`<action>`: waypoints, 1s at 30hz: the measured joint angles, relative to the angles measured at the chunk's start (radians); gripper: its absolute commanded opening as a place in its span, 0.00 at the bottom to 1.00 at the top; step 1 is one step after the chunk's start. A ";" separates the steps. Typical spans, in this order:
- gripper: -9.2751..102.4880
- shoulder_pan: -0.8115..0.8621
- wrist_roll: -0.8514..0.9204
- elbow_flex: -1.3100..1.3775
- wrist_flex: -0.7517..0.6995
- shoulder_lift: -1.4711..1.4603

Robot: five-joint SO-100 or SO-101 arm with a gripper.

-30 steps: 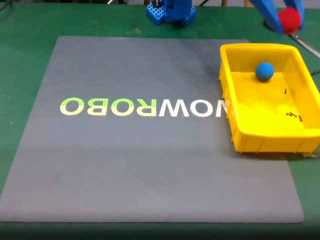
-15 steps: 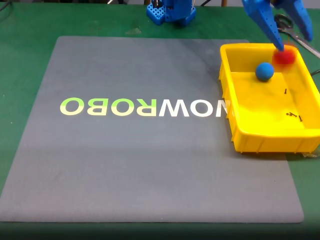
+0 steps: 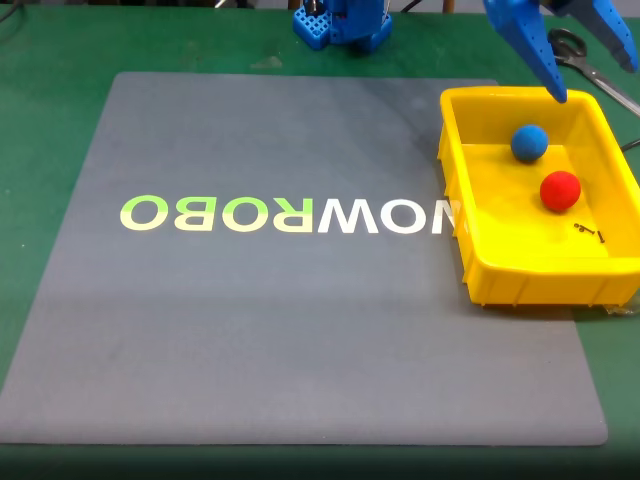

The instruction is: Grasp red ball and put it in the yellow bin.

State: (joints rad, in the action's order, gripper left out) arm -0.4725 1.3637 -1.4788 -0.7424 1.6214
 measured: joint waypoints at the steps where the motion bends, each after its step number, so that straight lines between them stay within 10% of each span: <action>1: 0.39 0.003 0.000 0.000 -0.008 0.012; 30: 0.08 0.454 0.155 -0.907 -0.367 1.413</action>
State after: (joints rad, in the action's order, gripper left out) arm -0.0184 1.5186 -2.3853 -1.1091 3.0342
